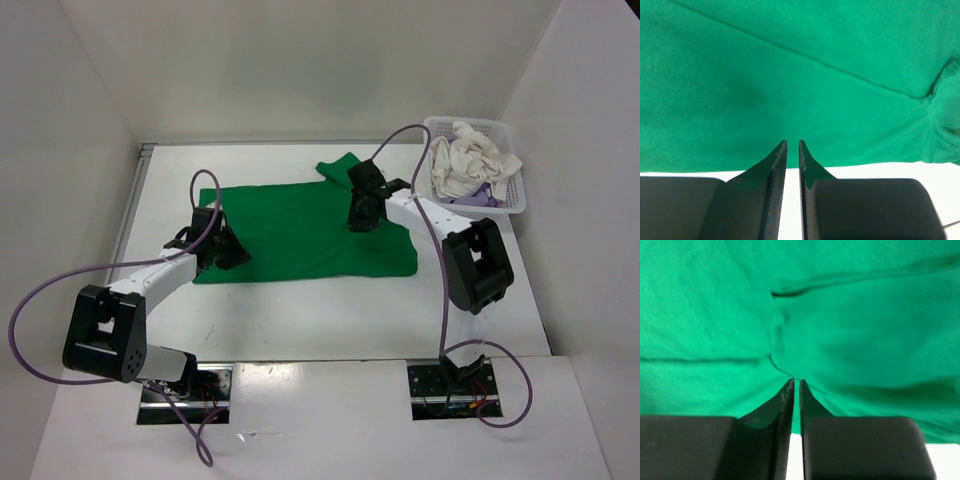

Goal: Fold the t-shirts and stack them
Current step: Fold the flattened tshirt in 1/3 of the way, then grap the side of the flattened tshirt furthest away from the robot with both arms, then fold the other side of the tshirt into a rectangle

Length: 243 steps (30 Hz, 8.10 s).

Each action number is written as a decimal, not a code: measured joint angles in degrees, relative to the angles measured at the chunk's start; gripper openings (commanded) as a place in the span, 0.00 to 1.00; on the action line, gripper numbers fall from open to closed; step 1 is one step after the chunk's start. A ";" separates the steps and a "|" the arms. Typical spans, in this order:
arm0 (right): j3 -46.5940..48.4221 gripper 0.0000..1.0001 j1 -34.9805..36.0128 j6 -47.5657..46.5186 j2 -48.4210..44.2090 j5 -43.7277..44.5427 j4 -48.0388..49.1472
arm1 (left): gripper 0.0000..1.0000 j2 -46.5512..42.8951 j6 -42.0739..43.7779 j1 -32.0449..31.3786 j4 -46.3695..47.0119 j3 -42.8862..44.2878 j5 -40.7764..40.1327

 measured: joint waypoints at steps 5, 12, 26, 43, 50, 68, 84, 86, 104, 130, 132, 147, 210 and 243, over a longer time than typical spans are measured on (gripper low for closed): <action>-3.26 0.06 -0.02 0.11 -2.23 -0.26 0.28 | 0.22 0.02 0.31 -0.52 -0.20 -0.09 0.24; -3.63 0.05 -0.04 0.35 -0.09 -2.25 0.48 | 0.23 1.03 1.53 -2.47 0.26 1.79 0.59; -20.68 0.04 -0.28 5.55 -5.62 -3.28 8.07 | 0.23 9.03 0.94 -0.79 0.83 -0.33 3.10; -38.21 0.05 0.09 13.14 -20.57 -9.09 9.53 | 0.27 -6.95 -5.57 2.56 -3.54 -15.28 13.38; -34.73 0.20 0.31 12.46 -21.51 -9.49 1.60 | 0.27 -11.58 -5.75 2.14 -12.20 -11.91 12.81; -15.41 0.17 -2.89 3.32 -13.97 -12.90 4.76 | 0.60 31.19 0.63 19.80 -1.75 33.18 -3.17; -14.75 0.18 -2.89 2.47 -8.41 -16.96 6.45 | 0.41 40.13 7.72 17.88 -1.66 40.70 -8.70; -13.49 0.20 -2.89 2.45 -7.37 -17.03 6.38 | 0.41 40.15 7.87 17.44 -1.86 40.79 -8.76; 15.54 0.57 -12.22 -2.36 11.50 -11.41 7.10 | 0.06 40.17 8.87 16.81 -2.80 40.70 -9.03; 79.60 0.48 -13.86 -10.43 55.45 4.92 -12.85 | 0.02 40.13 8.70 16.81 -2.23 40.24 -8.79; 79.73 0.48 -13.38 -10.40 55.49 4.68 -13.31 | 0.02 40.13 8.72 16.81 -2.23 40.24 -8.74; 79.73 0.03 -12.17 -10.34 55.49 4.81 -14.58 | 0.02 40.13 8.17 16.83 -2.16 40.24 -7.98; -21.44 0.04 -9.75 -0.22 -32.50 -0.74 -24.06 | 0.26 -2.51 7.34 22.18 -5.88 9.51 -6.21; -10.60 0.10 0.02 -1.79 -3.85 -4.52 0.35 | 0.28 8.20 2.73 8.02 2.23 3.98 2.56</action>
